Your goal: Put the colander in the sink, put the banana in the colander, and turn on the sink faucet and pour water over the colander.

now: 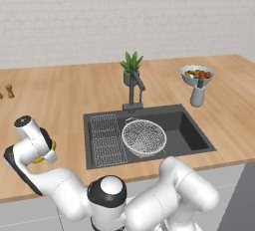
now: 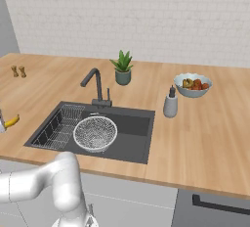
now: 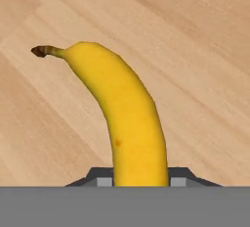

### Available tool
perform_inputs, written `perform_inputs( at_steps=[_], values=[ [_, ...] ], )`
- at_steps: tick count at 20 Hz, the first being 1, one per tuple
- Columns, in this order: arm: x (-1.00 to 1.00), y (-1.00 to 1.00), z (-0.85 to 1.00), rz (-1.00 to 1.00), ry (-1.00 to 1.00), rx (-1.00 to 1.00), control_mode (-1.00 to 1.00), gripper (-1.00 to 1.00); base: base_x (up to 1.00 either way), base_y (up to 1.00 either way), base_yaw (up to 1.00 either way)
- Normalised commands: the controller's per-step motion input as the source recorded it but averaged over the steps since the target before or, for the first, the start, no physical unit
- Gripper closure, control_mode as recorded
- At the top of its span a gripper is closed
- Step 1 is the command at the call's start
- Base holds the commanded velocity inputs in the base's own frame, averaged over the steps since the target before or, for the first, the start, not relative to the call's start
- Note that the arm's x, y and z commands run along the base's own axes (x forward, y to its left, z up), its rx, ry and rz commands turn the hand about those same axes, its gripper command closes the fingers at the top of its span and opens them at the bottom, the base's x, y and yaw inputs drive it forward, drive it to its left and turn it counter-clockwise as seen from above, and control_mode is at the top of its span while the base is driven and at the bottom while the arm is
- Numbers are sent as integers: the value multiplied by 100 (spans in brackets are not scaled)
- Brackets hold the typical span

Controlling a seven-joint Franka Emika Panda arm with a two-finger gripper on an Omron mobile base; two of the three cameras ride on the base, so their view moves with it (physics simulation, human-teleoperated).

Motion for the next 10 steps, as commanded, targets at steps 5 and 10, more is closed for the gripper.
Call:
perform_inputs(
  at_steps=[5,10],
  values=[
    [-10,-5,66,-1,-3,8,-100,100,0,0,0],
    [-38,-44,100,0,1,12,-100,100,0,0,0]
  ],
)
